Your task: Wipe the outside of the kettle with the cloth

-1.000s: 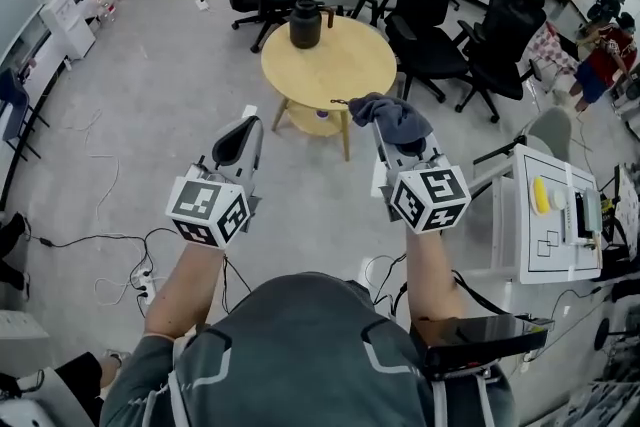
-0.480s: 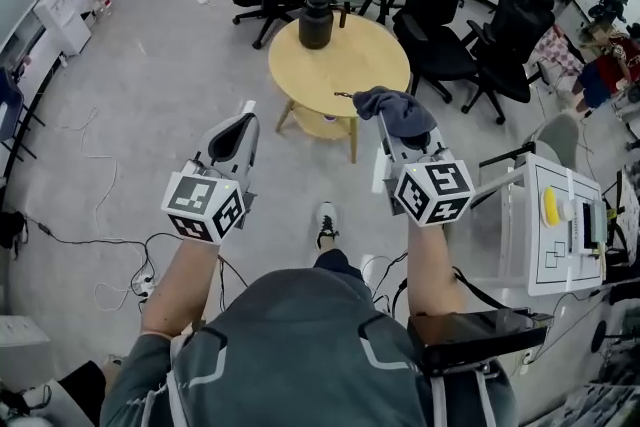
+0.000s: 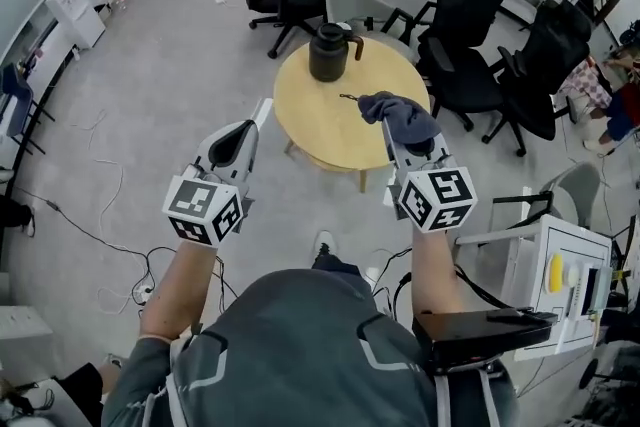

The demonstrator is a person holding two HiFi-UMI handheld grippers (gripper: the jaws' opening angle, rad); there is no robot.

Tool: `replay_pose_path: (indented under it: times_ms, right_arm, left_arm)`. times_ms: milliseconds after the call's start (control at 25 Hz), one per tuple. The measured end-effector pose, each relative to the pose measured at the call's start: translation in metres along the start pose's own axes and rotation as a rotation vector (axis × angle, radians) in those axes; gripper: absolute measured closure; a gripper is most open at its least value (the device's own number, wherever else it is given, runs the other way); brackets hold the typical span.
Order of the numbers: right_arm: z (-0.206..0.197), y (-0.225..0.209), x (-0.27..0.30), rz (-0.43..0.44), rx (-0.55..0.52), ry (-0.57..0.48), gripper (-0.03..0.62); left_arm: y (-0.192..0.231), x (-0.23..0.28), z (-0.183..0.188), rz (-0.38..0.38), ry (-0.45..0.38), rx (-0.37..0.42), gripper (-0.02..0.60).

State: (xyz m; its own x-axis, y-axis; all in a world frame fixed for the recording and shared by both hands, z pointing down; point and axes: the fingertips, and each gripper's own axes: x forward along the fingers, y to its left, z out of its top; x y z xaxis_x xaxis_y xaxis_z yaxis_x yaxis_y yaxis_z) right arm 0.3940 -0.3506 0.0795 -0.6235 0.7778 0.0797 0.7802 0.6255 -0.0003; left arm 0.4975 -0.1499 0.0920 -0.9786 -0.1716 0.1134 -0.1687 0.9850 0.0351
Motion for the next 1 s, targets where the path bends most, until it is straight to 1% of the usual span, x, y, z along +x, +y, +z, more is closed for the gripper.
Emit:
replay_pose_path:
  times_ms: [160,320,440,520,720,840,1000]
  right_arm:
    - [-0.007,-0.052,0.045,0.014,-0.001,0.013,0.512]
    - [-0.021,-0.094,0.080,0.043,0.006,0.032,0.511]
    - [-0.025,-0.122,0.100,0.057,0.016,0.039,0.511]
    - [-0.028,-0.136,0.112,0.061,0.030,0.039,0.511]
    - [-0.033,-0.144,0.144,0.082,0.044,0.038,0.512]
    - [-0.041,-0.145,0.162,0.061,0.054,0.053,0.511]
    - [-0.054,-0.142,0.185,0.012,0.052,0.085,0.511]
  left_arm:
    - [0.018,0.077,0.000,-0.003,0.026,0.018,0.574]
    - [0.024,0.148,-0.002,-0.035,0.045,0.050,0.573]
    - [0.027,0.188,-0.002,-0.052,0.069,0.066,0.572]
    - [0.031,0.205,-0.004,-0.060,0.095,0.079,0.572]
    - [0.055,0.234,-0.013,-0.074,0.153,0.115,0.572]
    - [0.076,0.252,-0.026,-0.108,0.191,0.133,0.572]
    - [0.115,0.282,-0.045,-0.162,0.219,0.110,0.572]
